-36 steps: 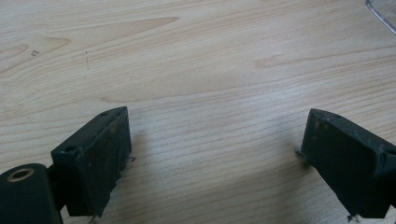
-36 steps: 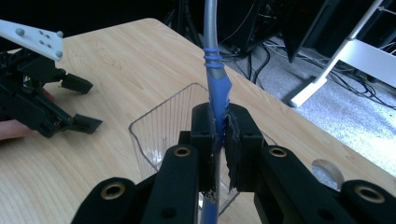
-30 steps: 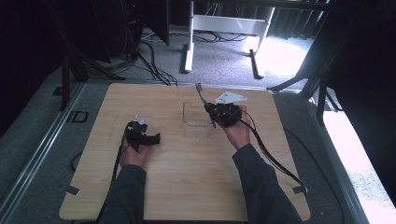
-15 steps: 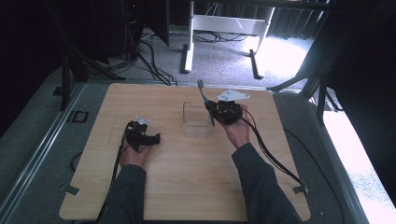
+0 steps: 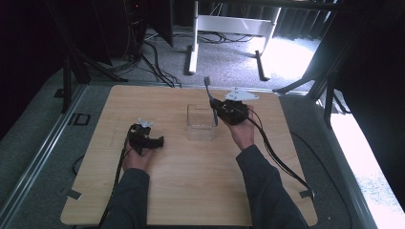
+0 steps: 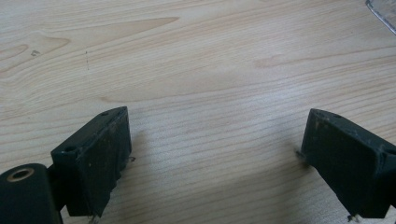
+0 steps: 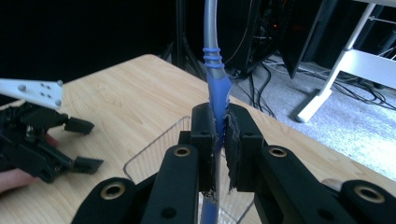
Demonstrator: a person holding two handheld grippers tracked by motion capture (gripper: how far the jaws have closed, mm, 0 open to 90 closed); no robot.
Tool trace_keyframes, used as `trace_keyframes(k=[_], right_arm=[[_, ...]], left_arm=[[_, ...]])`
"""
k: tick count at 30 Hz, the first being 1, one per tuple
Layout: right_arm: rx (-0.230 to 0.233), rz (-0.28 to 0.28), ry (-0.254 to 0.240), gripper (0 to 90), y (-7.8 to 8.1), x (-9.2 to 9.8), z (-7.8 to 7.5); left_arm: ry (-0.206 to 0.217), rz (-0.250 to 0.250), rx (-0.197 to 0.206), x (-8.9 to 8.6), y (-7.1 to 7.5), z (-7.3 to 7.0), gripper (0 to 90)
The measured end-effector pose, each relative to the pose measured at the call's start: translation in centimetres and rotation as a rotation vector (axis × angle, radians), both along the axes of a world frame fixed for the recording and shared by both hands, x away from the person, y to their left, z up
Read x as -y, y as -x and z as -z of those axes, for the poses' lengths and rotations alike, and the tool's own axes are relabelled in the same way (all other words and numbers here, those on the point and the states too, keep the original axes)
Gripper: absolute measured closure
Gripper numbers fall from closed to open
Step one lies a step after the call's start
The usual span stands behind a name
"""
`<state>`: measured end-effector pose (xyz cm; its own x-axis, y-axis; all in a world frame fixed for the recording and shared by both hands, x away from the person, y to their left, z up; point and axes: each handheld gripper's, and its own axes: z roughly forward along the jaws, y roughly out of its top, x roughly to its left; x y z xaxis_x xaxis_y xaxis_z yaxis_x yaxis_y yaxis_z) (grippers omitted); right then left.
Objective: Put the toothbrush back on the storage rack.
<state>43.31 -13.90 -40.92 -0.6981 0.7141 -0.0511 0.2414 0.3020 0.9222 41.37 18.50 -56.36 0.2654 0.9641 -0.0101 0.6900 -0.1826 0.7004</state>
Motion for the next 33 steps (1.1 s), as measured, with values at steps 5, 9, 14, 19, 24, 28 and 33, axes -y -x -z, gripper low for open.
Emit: trace_keyframes(k=[5, 9, 14, 19, 24, 28, 33], right_arm=[[0.019, -0.002, -0.035, 82.1, -0.5, 0.1, 0.0], [0.016, 0.000, -0.054, 82.1, -0.9, -0.1, 0.3], [0.010, 0.007, -0.038, 82.1, -1.4, -0.4, 1.0], [-0.008, 0.006, 0.022, 82.1, -1.8, -0.9, 2.0], [-0.036, 0.003, 0.053, 81.9, -2.3, -1.3, 2.9], [-0.054, -0.010, 0.095, 81.2, -2.4, -1.6, 3.5], [-0.056, -0.041, 0.167, 64.2, -1.9, -1.8, 3.7]], left_arm=[[0.000, 0.000, 0.000, 0.0, 0.0, 0.0, 8.6], [0.000, 0.000, 0.000, 0.0, 0.0, 0.0, 8.6], [0.000, 0.000, 0.001, 0.0, 0.0, 0.0, 8.6], [0.000, 0.000, 0.001, 0.0, 0.0, 0.0, 8.6], [0.000, 0.000, 0.000, 0.0, 0.0, 0.0, 8.6], [0.000, 0.000, 0.000, 0.0, 0.0, 0.0, 8.6], [0.000, 0.000, 0.000, 0.0, 0.0, 0.0, 8.7]])
